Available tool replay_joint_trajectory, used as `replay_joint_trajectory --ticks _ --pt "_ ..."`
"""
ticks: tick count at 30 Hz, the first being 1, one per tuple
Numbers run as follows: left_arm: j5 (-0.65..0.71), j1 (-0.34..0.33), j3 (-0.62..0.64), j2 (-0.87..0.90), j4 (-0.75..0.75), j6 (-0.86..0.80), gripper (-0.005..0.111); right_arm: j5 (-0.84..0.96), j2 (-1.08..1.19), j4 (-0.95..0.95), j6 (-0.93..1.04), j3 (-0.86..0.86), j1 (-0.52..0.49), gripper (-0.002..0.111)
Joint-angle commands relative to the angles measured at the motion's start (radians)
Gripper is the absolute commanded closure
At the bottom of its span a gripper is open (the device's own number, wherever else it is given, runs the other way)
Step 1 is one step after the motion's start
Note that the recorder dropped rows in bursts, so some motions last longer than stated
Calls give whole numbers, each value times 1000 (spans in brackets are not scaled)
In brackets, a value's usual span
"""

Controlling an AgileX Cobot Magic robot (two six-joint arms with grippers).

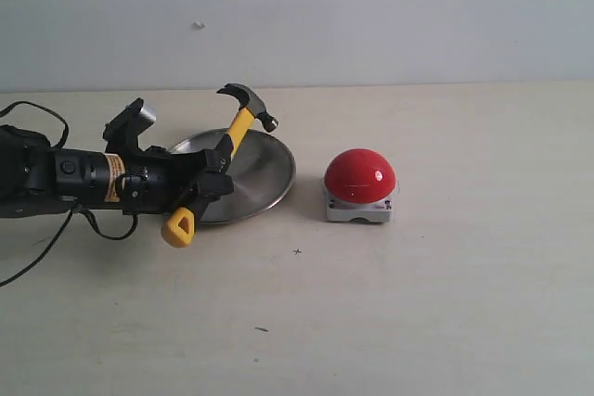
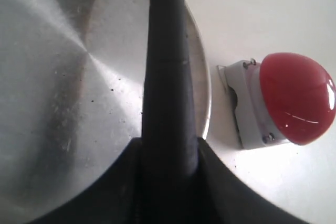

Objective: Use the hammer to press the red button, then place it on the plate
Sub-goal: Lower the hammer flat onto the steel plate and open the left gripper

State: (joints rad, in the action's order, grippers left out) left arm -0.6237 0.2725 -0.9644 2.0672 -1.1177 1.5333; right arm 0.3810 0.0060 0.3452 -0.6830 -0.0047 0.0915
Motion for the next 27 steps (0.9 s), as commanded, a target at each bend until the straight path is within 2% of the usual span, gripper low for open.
replay_joint_trajectory --ticks 1,18,20,27 --pt "-46 5 -16 2 59 -12 107 -5 -6 -3 1 5 2 108" --pt "-51 5 -23 72 62 -19 105 -5 -6 -3 1 5 2 108" --pt "-51 5 -23 72 62 -19 99 -5 -6 -3 1 5 2 108" --pt "-51 5 -23 66 60 -19 64 -5 -6 -3 1 5 2 108"
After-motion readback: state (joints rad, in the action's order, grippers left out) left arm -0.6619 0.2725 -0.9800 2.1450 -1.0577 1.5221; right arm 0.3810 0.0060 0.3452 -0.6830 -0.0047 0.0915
